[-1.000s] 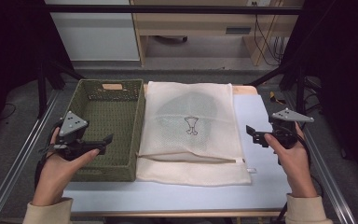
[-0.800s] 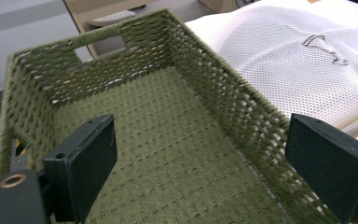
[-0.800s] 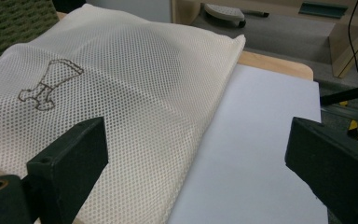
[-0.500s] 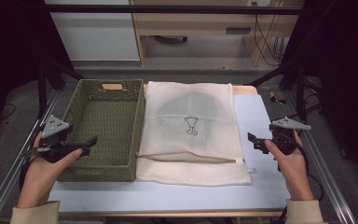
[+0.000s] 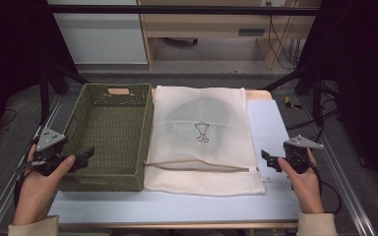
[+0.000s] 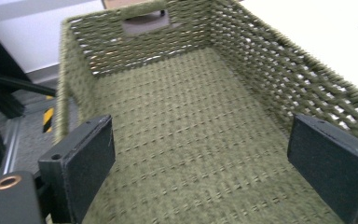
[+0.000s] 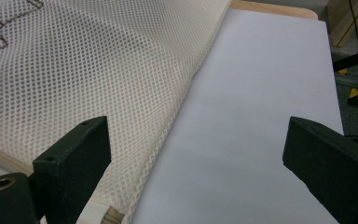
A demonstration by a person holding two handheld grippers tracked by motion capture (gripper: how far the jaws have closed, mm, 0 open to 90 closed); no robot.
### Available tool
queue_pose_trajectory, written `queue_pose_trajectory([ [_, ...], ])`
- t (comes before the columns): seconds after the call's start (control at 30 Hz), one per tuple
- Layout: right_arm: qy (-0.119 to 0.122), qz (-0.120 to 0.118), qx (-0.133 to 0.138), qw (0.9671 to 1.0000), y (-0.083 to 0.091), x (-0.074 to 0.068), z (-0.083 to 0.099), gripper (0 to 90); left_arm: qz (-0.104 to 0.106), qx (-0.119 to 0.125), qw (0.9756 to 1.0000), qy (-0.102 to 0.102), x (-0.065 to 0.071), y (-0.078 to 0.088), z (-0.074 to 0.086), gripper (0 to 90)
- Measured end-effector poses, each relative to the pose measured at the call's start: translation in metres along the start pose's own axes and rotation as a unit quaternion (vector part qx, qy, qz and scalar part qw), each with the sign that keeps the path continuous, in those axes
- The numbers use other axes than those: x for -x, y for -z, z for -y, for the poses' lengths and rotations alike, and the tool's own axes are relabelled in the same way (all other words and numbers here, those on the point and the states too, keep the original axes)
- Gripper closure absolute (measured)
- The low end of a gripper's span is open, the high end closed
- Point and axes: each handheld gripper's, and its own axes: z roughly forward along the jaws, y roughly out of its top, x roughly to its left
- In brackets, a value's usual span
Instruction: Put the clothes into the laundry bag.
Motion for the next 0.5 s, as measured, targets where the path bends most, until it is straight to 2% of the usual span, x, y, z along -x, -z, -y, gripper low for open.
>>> queue_pose_trajectory([
  [0.13, 0.014, 0.004, 0.004, 0.9999, -0.003, -0.005, 0.011, 8.7, -0.002, 0.013, 0.9999, 0.010, -0.002, 0.007, 0.004, 7.4],
  [0.23, 0.015, 0.010, 0.008, 0.9998, -0.005, -0.009, 0.016, 9.0, -0.002, 0.018, 0.9998, 0.006, -0.001, 0.010, 0.004, 7.5],
  [0.33, 0.032, 0.029, 0.012, 0.9990, -0.006, -0.009, 0.019, 9.0, -0.004, 0.019, 0.9998, 0.004, 0.001, 0.011, 0.003, 7.4],
  [0.43, 0.029, 0.031, 0.013, 0.9990, -0.009, -0.006, 0.023, 9.0, -0.004, 0.012, 0.9999, -0.001, 0.004, 0.009, 0.003, 7.5],
  [0.5, 0.026, 0.037, 0.003, 0.9990, -0.012, -0.006, 0.025, 8.8, -0.004, 0.010, 0.9999, -0.004, 0.007, 0.007, 0.003, 7.5],
])
